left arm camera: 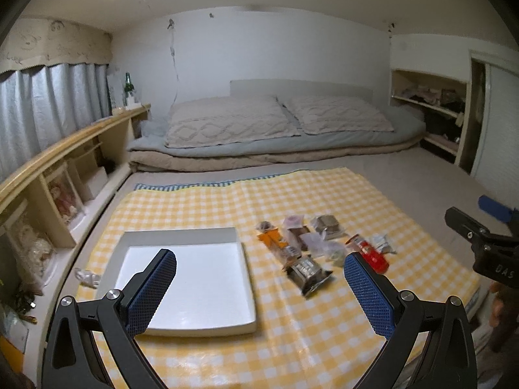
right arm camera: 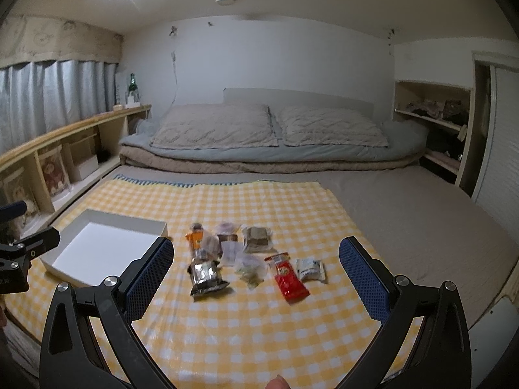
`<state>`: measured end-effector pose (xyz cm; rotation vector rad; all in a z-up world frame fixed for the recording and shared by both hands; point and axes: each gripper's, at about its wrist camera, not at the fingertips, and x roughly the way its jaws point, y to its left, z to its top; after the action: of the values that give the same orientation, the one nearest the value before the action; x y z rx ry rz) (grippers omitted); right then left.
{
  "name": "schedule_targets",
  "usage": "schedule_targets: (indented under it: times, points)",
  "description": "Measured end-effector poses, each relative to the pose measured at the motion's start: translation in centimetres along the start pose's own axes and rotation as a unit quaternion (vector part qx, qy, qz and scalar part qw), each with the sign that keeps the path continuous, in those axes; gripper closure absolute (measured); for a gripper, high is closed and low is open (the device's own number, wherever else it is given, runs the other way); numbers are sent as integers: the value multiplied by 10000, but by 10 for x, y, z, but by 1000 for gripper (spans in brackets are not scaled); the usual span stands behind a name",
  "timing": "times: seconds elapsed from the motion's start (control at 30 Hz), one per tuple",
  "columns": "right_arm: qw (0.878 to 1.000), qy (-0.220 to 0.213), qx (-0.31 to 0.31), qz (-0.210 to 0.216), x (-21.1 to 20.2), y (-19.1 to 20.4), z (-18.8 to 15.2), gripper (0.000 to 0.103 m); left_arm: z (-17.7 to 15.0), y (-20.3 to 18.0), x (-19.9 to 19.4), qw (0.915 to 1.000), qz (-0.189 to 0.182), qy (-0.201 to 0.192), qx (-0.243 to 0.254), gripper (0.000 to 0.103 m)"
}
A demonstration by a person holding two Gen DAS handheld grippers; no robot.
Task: Organize snacks
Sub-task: 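Lower the left tool onto the dark foil cake while the right tool approaches the red bar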
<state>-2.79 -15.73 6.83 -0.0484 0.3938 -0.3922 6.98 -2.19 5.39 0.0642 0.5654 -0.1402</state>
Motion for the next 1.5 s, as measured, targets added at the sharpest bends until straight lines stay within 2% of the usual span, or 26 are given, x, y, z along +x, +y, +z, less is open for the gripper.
schedule_targets:
  times: [0.13, 0.27, 0.43, 0.57, 0.67, 0.77, 0.9, 1.0, 1.07, 1.1, 1.13, 1.27, 1.4, 1.5]
  points:
    - [9999, 154, -9, 19, 19, -13, 16, 0, 26, -8, 22, 9999, 46, 64, 93, 0]
    - [9996, 245, -27, -156, 38, -23, 22, 0, 46, -19, 51, 9999, -22, 160, 3, 0]
    - [9991, 275, -157, -269, 61, -35, 28, 0, 69, -35, 105, 9992, -87, 393, -71, 0]
    - [9994, 180, -220, -185, 82, -44, 30, 0, 78, -40, 144, 9992, 136, 348, -104, 0]
    - [9983, 493, -291, -104, 104, -46, 28, 0, 75, -45, 176, 9984, 204, 483, -205, 0]
    - [9966, 811, -112, -18, 129, -53, 22, 0, 70, -49, 218, 9947, 71, 913, -464, 0]
    - [9891, 1459, -61, 190, 166, -67, 7, 0, 63, -45, 271, 9825, -258, 1686, -753, 0]
    - [9791, 2016, 35, 278, 195, -80, -9, 1, 58, -44, 311, 9653, -528, 2306, -1104, 0]
    - [9711, 2339, 222, 421, 214, -91, -18, 15, 53, -43, 338, 9504, -685, 2687, -1407, 0]
    - [9669, 2490, 320, 456, 222, -95, -23, 27, 52, -42, 351, 9430, -752, 2858, -1532, 0]
    - [9625, 2633, 417, 492, 231, -100, -27, 32, 50, -41, 361, 9377, -789, 2977, -1608, 0]
    - [9456, 3120, 521, 762, 260, -108, -46, 42, 38, -34, 405, 9136, -862, 3492, -1895, 0]
    - [9303, 3516, 424, 957, 283, -105, -62, 47, 30, -30, 431, 9013, -846, 3705, -2076, 0]
    - [9217, 3764, 160, 923, 294, -99, -74, 47, 21, -36, 443, 9005, -803, 3725, -2096, 0]
